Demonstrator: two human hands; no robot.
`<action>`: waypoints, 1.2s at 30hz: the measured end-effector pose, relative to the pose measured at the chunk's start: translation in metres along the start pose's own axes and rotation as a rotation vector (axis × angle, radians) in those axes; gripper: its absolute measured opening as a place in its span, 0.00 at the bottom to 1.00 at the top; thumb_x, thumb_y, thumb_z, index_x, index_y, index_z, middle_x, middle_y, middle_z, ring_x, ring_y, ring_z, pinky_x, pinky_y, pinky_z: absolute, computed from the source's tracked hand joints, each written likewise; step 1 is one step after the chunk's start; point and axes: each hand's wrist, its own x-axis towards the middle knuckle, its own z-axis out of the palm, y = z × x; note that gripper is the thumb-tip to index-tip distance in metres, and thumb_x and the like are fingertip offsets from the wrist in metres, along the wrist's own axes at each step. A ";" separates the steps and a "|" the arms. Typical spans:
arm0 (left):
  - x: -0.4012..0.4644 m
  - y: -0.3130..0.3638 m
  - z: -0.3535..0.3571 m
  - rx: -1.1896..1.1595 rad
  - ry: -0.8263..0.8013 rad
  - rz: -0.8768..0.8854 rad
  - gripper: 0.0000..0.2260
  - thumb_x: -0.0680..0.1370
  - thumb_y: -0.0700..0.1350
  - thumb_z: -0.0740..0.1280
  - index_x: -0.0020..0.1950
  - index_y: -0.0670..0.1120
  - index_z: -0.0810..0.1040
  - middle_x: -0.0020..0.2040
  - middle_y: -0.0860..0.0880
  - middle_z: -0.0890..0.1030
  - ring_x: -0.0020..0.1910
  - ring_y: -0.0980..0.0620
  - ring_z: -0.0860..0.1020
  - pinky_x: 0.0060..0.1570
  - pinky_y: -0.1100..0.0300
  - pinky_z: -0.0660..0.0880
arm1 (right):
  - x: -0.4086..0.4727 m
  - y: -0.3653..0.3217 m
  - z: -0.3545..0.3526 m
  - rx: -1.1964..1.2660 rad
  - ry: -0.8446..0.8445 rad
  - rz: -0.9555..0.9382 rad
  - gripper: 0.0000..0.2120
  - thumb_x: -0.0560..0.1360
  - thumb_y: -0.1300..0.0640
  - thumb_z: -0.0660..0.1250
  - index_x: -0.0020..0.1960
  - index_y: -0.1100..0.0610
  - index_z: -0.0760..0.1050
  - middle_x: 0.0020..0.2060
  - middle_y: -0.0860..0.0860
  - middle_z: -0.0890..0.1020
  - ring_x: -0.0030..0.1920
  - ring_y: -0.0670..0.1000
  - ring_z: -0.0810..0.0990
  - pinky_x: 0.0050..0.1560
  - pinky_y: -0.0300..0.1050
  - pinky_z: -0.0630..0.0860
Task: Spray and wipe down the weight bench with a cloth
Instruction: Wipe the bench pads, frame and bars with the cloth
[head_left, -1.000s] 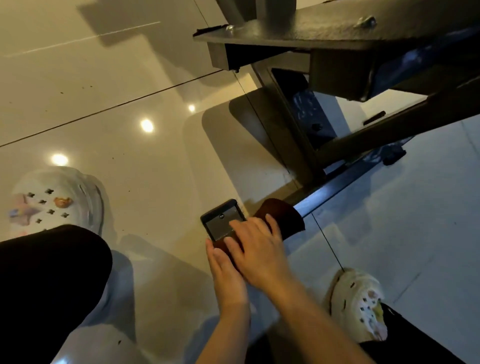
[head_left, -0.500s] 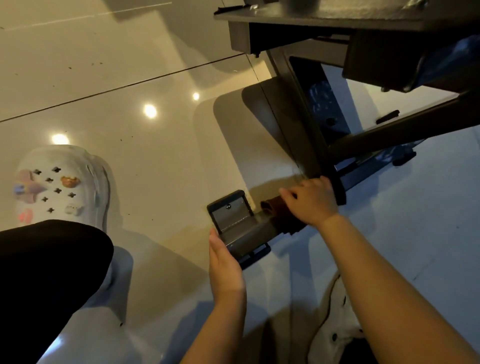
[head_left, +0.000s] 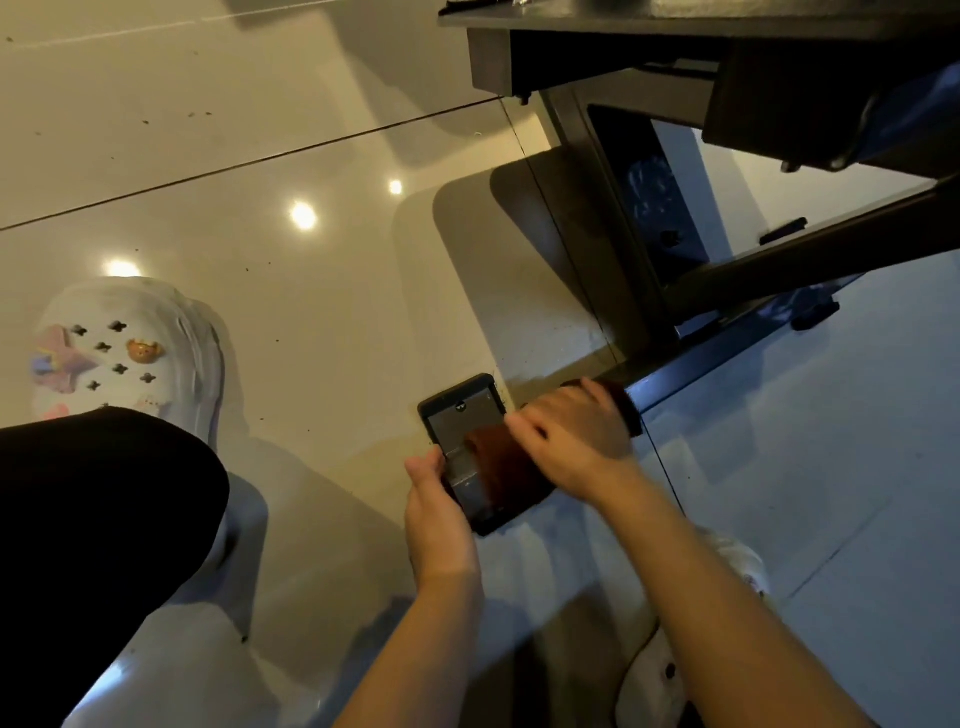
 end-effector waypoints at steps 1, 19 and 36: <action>0.000 -0.002 0.000 0.011 -0.019 0.000 0.25 0.80 0.64 0.46 0.65 0.55 0.74 0.63 0.53 0.78 0.64 0.52 0.74 0.70 0.50 0.65 | 0.003 0.020 -0.005 -0.035 0.007 0.030 0.25 0.82 0.42 0.44 0.49 0.49 0.77 0.51 0.47 0.80 0.58 0.48 0.74 0.73 0.52 0.52; -0.002 0.008 -0.015 -0.050 0.017 -0.086 0.19 0.81 0.63 0.50 0.55 0.57 0.78 0.57 0.47 0.81 0.56 0.48 0.79 0.61 0.48 0.74 | -0.023 -0.080 0.050 0.165 0.433 0.161 0.20 0.79 0.44 0.54 0.42 0.52 0.81 0.47 0.51 0.81 0.57 0.53 0.76 0.74 0.56 0.51; -0.010 0.020 -0.048 0.252 -0.197 0.011 0.26 0.83 0.58 0.44 0.74 0.48 0.67 0.72 0.46 0.70 0.71 0.49 0.68 0.73 0.51 0.61 | 0.014 0.032 0.024 0.202 0.451 0.474 0.17 0.79 0.48 0.59 0.47 0.56 0.82 0.62 0.56 0.76 0.73 0.57 0.61 0.74 0.61 0.41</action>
